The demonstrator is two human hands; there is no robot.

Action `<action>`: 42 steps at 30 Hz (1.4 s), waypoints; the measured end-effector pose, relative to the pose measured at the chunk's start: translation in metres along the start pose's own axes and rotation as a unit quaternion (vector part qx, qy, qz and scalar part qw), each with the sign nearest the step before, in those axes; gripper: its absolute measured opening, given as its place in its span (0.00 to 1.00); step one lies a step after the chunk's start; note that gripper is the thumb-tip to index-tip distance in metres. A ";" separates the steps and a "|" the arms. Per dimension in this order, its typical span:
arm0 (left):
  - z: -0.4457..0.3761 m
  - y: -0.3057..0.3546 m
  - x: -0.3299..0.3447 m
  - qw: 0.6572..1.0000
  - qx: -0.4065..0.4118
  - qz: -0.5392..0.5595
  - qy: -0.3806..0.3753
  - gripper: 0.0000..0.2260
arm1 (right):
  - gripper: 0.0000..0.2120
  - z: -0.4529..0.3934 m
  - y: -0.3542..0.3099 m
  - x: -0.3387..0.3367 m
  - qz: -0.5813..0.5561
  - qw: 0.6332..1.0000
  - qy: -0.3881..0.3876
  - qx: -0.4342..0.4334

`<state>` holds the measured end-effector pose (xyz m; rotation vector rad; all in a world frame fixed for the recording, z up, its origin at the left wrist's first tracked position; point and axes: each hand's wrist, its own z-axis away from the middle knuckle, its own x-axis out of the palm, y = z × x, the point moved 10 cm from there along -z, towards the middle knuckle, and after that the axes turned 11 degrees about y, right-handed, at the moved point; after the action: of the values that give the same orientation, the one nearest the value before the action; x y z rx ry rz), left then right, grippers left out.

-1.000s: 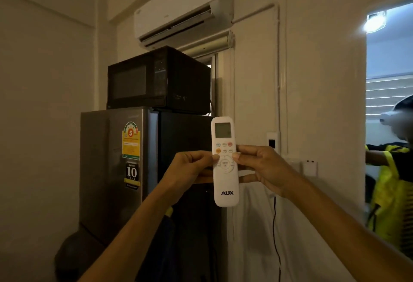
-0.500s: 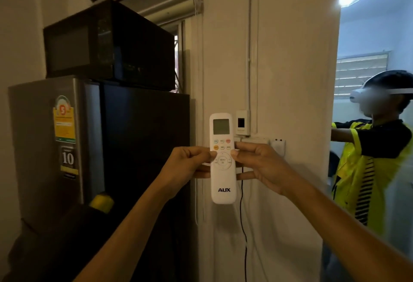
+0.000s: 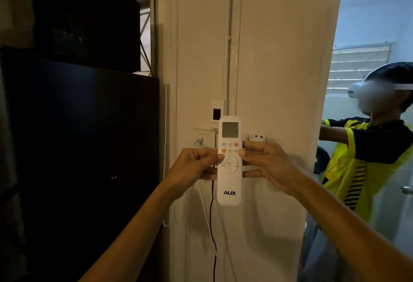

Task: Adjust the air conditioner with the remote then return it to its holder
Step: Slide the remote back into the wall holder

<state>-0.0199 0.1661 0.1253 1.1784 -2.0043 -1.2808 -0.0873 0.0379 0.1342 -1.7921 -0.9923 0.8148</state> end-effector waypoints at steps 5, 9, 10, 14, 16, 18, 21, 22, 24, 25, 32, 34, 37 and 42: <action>-0.035 -0.036 0.038 0.999 -0.027 0.024 -0.035 0.07 | 0.13 -0.027 0.033 -0.036 0.003 1.000 0.023 0.017; -0.071 -0.063 0.064 0.997 -0.036 0.017 -0.060 0.09 | 0.10 -0.062 0.054 -0.066 0.028 0.998 0.060 0.022; -0.081 -0.068 0.071 0.997 -0.038 0.016 -0.069 0.09 | 0.10 -0.072 0.057 -0.073 0.032 0.997 0.067 0.023; -0.122 -0.088 0.093 0.994 -0.050 0.013 -0.093 0.10 | 0.14 -0.113 0.063 -0.099 0.041 0.995 0.089 0.023; -0.141 -0.098 0.102 0.994 -0.048 0.004 -0.103 0.10 | 0.13 -0.131 0.066 -0.110 0.049 0.993 0.102 0.029; -0.156 -0.106 0.112 0.992 -0.047 0.009 -0.113 0.10 | 0.13 -0.147 0.071 -0.120 0.055 0.992 0.110 0.035; -0.173 -0.119 0.122 0.992 -0.050 0.024 -0.113 0.10 | 0.09 -0.165 0.080 -0.132 0.053 0.991 0.118 0.042; -0.178 -0.124 0.125 0.992 -0.053 0.031 -0.110 0.10 | 0.09 -0.170 0.082 -0.136 0.057 0.990 0.122 0.041; -0.186 -0.133 0.132 0.992 -0.062 0.054 -0.100 0.10 | 0.10 -0.178 0.088 -0.146 0.060 0.988 0.135 0.039; -0.190 -0.138 0.136 0.992 -0.062 0.064 -0.088 0.10 | 0.12 -0.182 0.090 -0.150 0.061 0.988 0.139 0.037; -0.204 -0.168 0.135 0.985 -0.002 0.072 0.159 0.12 | 0.14 -0.203 0.083 -0.191 0.074 0.985 0.154 0.021; -0.194 -0.164 0.137 0.974 0.033 0.056 0.217 0.14 | 0.13 -0.208 0.077 -0.200 0.077 0.984 0.157 0.015; -0.188 -0.168 0.143 0.963 0.066 0.042 0.259 0.19 | 0.10 -0.214 0.073 -0.204 0.083 0.985 0.150 0.006; -0.186 -0.173 0.160 0.967 0.073 0.044 0.239 0.27 | 0.10 -0.220 0.069 -0.203 0.097 0.984 0.151 -0.007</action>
<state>0.1088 -0.0925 0.0453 1.3015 -1.7836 -0.7248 0.0238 -0.2454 0.1769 -1.9749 -0.6351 0.6270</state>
